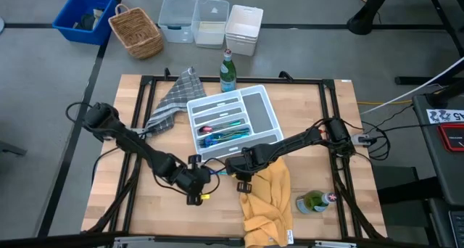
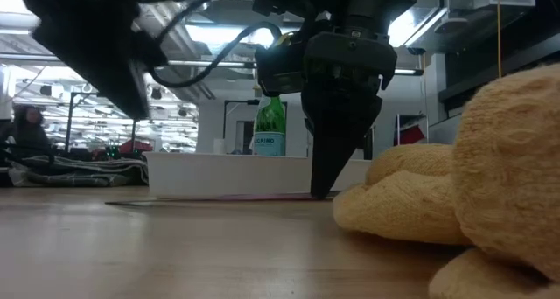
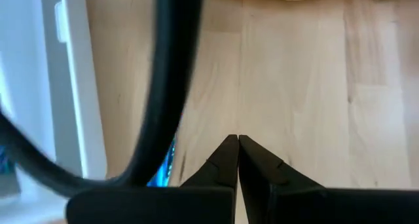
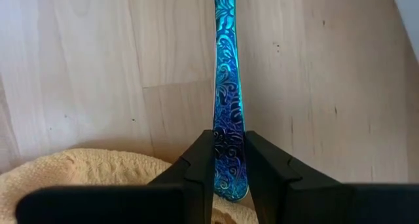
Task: Sort silverware
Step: Put the table knife in the silverware tray
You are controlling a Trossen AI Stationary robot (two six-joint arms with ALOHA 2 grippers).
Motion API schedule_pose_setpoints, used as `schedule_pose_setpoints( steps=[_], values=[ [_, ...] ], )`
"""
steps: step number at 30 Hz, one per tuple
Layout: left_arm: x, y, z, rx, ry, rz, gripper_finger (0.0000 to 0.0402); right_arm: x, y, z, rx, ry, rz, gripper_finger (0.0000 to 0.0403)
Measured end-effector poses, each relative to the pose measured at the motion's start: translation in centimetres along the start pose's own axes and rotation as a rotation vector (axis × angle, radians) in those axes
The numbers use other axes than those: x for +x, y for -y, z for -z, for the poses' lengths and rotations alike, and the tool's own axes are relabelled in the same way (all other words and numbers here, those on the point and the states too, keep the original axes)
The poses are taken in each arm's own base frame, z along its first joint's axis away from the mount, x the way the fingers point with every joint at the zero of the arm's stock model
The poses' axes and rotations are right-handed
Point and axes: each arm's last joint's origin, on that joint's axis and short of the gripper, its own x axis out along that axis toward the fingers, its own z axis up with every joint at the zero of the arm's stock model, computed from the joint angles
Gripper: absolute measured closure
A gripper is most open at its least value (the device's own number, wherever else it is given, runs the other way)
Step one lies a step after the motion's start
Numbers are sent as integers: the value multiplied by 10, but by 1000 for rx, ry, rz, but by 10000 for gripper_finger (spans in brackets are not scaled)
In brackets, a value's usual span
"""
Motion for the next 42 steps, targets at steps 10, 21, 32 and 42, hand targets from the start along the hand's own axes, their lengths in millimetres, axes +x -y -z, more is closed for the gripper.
schedule_pose_setpoints(
  steps=[10, 21, 32, 42],
  values=[
    [-46, 10, 21, -86, 57, -111, 401, 0, 0, 0, 0, 0, 0, 329],
    [-35, 15, 69, -272, 149, -151, 401, 0, 0, 0, 0, -1, 0, 329],
    [-7, -12, 51, -379, 199, -103, 365, 0, 0, 0, 0, -4, -7, 329],
    [1, -26, 27, -201, 291, -63, 258, 0, 0, 0, 0, -3, -7, 329]
  ],
)
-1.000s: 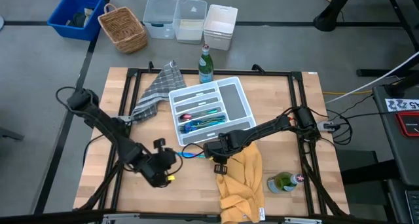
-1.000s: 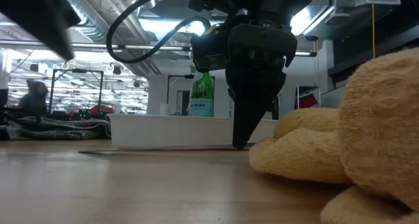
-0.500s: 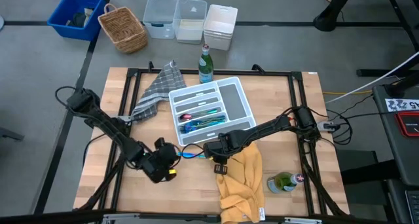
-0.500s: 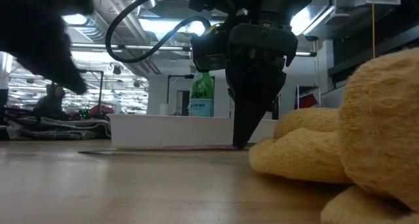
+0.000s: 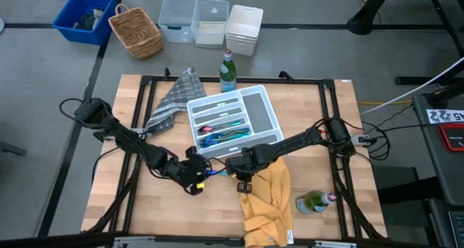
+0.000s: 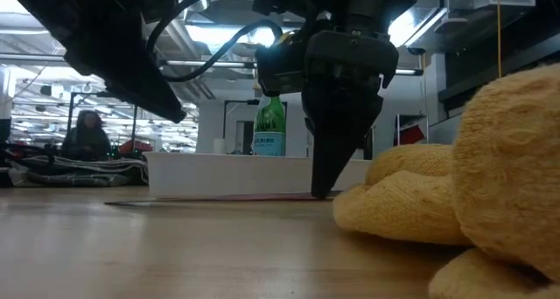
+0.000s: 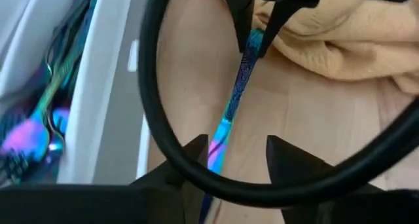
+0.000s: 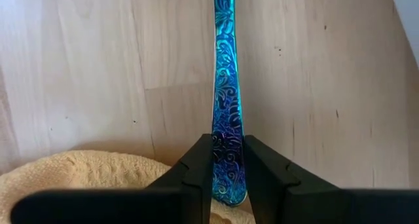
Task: Sort silverware
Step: Put the table knife in the silverware tray
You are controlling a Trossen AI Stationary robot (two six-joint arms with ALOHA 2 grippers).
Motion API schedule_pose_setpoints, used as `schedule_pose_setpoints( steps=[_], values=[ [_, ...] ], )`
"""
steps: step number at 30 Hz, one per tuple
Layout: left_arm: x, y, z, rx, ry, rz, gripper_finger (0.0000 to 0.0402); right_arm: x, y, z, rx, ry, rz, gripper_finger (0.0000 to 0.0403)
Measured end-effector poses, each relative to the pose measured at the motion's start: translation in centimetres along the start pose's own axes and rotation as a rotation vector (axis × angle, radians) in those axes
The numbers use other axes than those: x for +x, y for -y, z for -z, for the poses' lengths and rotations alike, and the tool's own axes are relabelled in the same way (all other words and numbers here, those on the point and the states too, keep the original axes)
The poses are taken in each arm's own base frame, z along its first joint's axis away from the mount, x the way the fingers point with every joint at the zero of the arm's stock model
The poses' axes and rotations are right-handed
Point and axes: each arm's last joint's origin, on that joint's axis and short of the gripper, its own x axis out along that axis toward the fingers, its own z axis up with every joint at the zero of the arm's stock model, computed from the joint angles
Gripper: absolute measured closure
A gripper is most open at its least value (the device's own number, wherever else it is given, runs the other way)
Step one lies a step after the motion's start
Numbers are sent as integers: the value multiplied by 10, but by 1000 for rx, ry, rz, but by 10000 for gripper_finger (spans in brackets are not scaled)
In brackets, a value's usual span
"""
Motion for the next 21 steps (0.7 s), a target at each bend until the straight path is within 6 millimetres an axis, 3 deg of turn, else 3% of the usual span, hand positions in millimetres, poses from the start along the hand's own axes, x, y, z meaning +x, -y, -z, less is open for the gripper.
schedule_pose_setpoints(
  steps=[7, 21],
  values=[
    [5, 0, 1, 109, -2, -7, 243, 0, 0, 0, 0, 0, 0, 329],
    [45, 14, 19, 228, 32, -1, 246, 0, 0, 0, 0, 0, 0, 329]
  ],
)
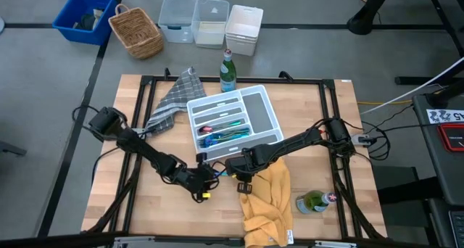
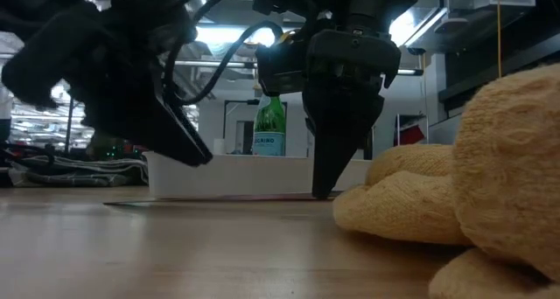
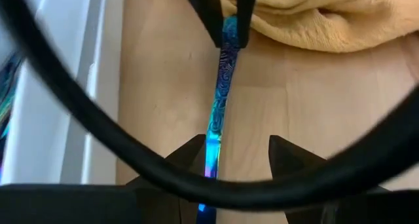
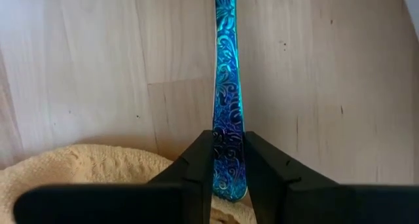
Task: Sort silverware
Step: Put the table knife in the silverware tray
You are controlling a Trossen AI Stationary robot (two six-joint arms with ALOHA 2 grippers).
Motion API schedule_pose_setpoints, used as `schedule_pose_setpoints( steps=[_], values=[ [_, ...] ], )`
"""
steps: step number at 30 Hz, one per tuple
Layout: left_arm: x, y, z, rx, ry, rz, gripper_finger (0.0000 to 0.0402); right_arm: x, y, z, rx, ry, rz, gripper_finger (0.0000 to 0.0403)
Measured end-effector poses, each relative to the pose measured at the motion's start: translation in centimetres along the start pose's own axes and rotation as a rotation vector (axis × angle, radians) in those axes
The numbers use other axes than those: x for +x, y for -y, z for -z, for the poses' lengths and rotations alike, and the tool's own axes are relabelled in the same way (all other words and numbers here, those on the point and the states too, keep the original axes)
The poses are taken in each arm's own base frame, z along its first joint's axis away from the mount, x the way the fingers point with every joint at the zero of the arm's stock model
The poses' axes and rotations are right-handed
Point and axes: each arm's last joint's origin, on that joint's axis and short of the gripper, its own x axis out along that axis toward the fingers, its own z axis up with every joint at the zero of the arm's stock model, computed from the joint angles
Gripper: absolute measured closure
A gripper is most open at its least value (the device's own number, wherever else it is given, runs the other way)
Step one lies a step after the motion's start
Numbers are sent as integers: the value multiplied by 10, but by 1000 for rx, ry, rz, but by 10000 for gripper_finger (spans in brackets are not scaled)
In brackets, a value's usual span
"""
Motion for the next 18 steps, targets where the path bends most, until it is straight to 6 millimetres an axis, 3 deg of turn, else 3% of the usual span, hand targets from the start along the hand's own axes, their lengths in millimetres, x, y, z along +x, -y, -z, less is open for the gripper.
schedule_pose_setpoints(
  steps=[8, 18],
  values=[
    [20, 5, 9, 75, 21, 0, 247, 0, 0, 0, 0, 0, 0, 329],
    [39, -8, 9, 23, 33, -43, 247, 0, 0, 0, 0, 1, 0, 329]
  ],
)
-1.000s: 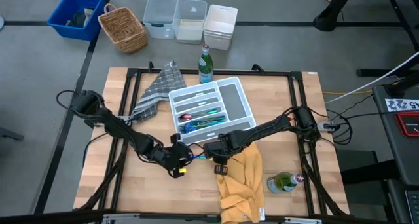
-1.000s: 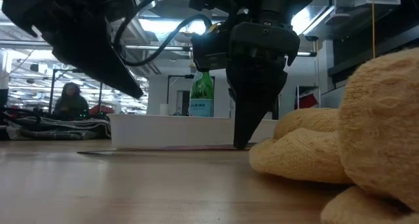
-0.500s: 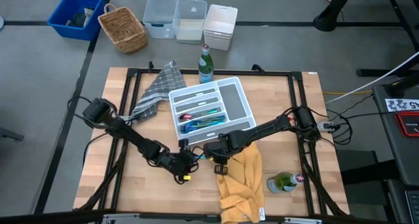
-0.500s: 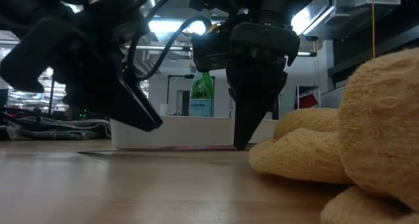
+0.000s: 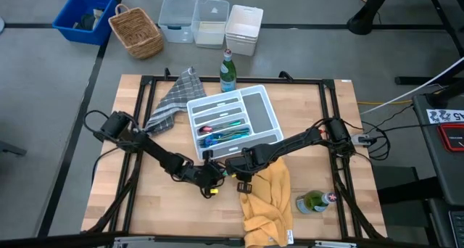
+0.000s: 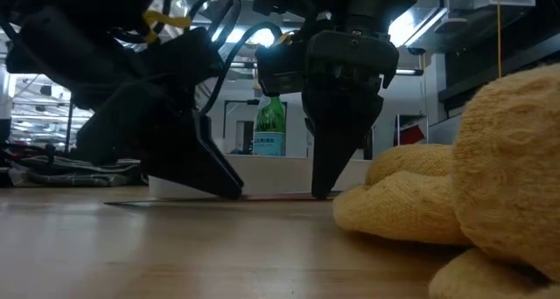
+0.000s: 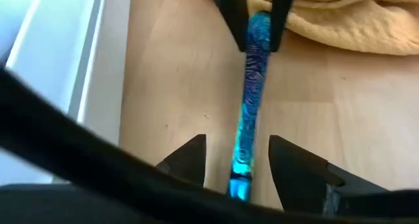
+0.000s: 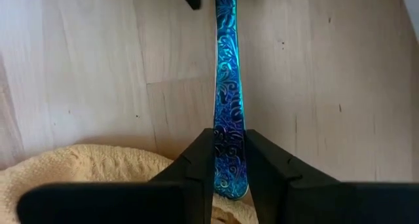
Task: Sort silverware
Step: Put the table knife in the silverware tray
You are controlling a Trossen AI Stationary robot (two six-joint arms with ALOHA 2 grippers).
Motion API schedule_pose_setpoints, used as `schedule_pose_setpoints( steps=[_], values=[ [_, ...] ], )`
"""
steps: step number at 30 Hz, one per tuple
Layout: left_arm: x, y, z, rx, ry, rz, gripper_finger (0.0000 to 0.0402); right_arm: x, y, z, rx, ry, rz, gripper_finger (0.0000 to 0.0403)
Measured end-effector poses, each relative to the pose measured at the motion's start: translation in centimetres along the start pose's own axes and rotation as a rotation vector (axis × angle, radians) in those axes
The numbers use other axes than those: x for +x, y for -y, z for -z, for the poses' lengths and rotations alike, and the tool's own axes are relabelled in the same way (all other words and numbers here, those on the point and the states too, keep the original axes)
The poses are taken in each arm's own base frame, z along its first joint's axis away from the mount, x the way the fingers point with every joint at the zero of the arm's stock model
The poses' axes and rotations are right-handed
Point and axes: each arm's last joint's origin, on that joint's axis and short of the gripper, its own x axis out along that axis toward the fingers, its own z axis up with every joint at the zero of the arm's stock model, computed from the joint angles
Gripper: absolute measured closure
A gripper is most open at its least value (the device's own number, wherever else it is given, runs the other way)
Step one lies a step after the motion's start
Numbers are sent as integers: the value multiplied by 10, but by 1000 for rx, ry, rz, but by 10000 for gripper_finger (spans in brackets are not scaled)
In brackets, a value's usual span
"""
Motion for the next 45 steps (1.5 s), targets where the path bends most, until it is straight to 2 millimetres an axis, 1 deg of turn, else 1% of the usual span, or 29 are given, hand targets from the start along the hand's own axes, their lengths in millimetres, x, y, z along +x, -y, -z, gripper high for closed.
schedule_pose_setpoints(
  steps=[3, 8, 17, 26, 29, 35, 39, 42, 45],
  values=[
    [3, -4, -2, -16, -4, 9, 247, 0, 0, 0, 0, 0, 0, 329],
    [6, -9, -3, -33, -28, 75, 247, 0, 0, 0, 0, 0, 0, 329],
    [10, -16, -4, -44, -41, 92, 247, 0, 0, 0, 0, 0, 0, 329],
    [16, -14, 1, -27, -60, 97, 248, 0, 0, 0, 0, 0, 0, 329],
    [16, -15, 1, -2, -63, 98, 263, 0, 0, 0, 0, -1, 0, 329],
    [16, -16, 3, 19, -79, 96, 314, 0, 0, 0, 0, 0, 0, 329],
    [16, -16, 5, -1, -94, 104, 343, 0, 0, 0, 0, 0, 0, 329],
    [16, -16, 5, 0, -94, 105, 359, 0, 0, 0, -3, -2, 3, 329],
    [16, -16, 5, 9, -92, 106, 366, 0, 1, 0, -2, -2, 5, 329]
  ],
)
